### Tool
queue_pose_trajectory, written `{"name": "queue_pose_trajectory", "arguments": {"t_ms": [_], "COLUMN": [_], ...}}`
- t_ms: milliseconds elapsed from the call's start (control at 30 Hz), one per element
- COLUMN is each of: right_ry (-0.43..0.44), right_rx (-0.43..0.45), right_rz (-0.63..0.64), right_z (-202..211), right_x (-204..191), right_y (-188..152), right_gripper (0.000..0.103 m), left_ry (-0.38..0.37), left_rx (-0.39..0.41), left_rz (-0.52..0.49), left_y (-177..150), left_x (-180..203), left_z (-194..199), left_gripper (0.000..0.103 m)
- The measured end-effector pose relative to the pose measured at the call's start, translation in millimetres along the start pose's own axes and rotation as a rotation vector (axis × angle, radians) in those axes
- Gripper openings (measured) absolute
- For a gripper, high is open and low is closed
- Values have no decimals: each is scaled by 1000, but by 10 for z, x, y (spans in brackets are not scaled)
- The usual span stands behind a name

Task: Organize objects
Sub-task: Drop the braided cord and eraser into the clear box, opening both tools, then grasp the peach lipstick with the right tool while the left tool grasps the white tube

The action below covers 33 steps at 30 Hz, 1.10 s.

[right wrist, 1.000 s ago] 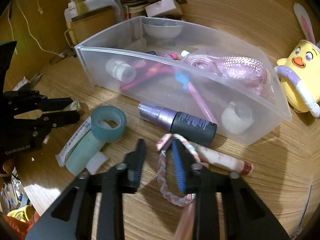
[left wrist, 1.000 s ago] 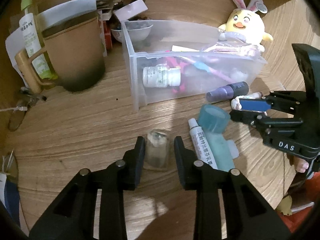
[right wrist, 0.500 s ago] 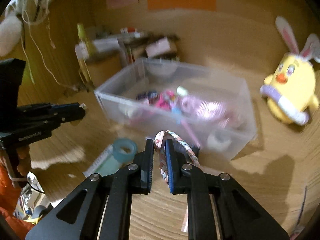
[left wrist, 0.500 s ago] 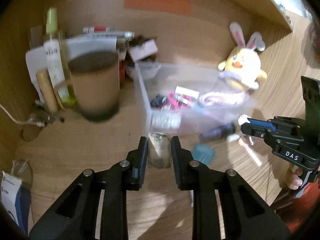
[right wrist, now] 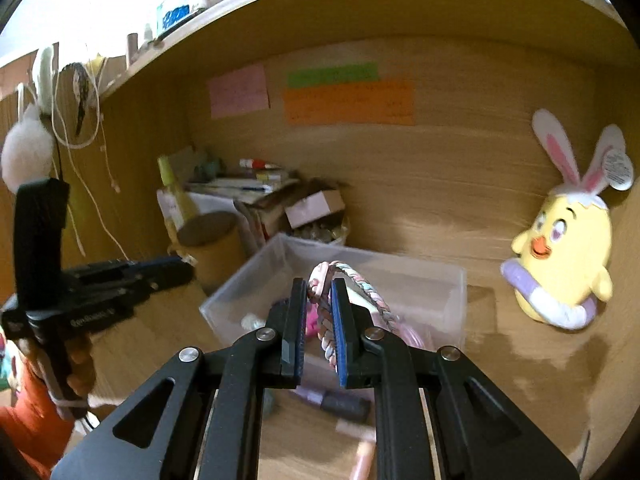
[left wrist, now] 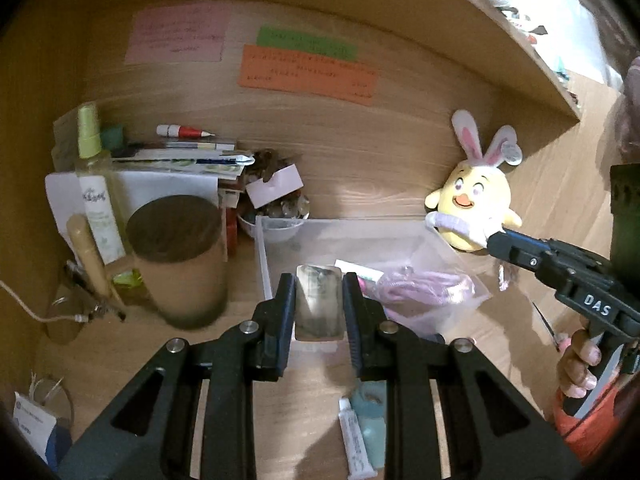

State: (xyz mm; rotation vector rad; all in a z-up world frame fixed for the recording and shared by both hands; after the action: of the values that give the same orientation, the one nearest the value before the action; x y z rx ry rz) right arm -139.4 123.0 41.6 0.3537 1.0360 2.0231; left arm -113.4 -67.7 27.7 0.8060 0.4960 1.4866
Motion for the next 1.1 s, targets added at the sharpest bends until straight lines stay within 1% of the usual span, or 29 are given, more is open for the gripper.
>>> {"name": "queue_pose_trajectory", "arguments": {"t_ms": [100,300,400,567,600,667,700,733,767,800,833,900,933,967,1033,1067,1100], "right_ry": [16,20,47,34,31,24,22,20,17,15,14,-8,-20,-30,-52,-63,-73], "right_rx": [-24,-117,-159,-208,-222,-240,-249,-260,-263,-263,-258,-239,-229,-219,-192,-176,-158], "right_rz": [0,3,-22,-44,-45,-42,-39,-34,-30,-27,-26,-17,-10,0,21,30,39], "right_z": [-155,-595,-778,-950,-972,-978,-976,-962,-947,-909,-877,-777,-731,-672,-539,-468,-388], "right_x": [23,96,146,211,219,215,214,209,206,204,199,183,172,157,129,124,120], "right_y": [72,82,51,-18,-36,-66,-72,-86,-94,-107,-111,-121,-121,-122,-129,-137,-149], "right_gripper": [11,11,11,11,11,12,13,18,22,31,40,49,54,56,64,67,72], "left_ry": [31,23,16,16,17,21,26,30,36,41,48,57,61,65,69,71,73], "left_rx": [-22,-111,-159,-197,-201,-199,-190,-181,-161,-147,-135,-122,-116,-107,-94,-85,-79], "left_rz": [-9,1,4,-41,-50,-62,-61,-58,-52,-49,-49,-52,-48,-42,-30,-26,-24], "left_y": [77,171,184,156,151,143,143,149,154,166,170,171,171,164,151,138,125], "left_x": [31,66,85,188,207,235,239,236,230,229,228,223,216,201,175,158,147], "left_z": [-137,-534,-714,-864,-867,-849,-819,-802,-757,-725,-687,-616,-582,-536,-459,-411,-375], "left_gripper": [23,23,23,23,25,33,46,57,61,65,67,69,73,75,83,84,86]}}
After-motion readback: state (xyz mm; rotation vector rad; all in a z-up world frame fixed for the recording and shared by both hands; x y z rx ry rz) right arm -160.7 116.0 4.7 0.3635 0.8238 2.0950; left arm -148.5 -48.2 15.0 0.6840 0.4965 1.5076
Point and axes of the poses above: each gripper's, at about its wrist camera, not at the fingertips, and z roughly against the way its jaws point, x to its right, y to its top, the point moved 3 cm from there along -z, roughly the way its jaws point, and after that the axes turned 9 degrees about -x, right-handed, at the moved point
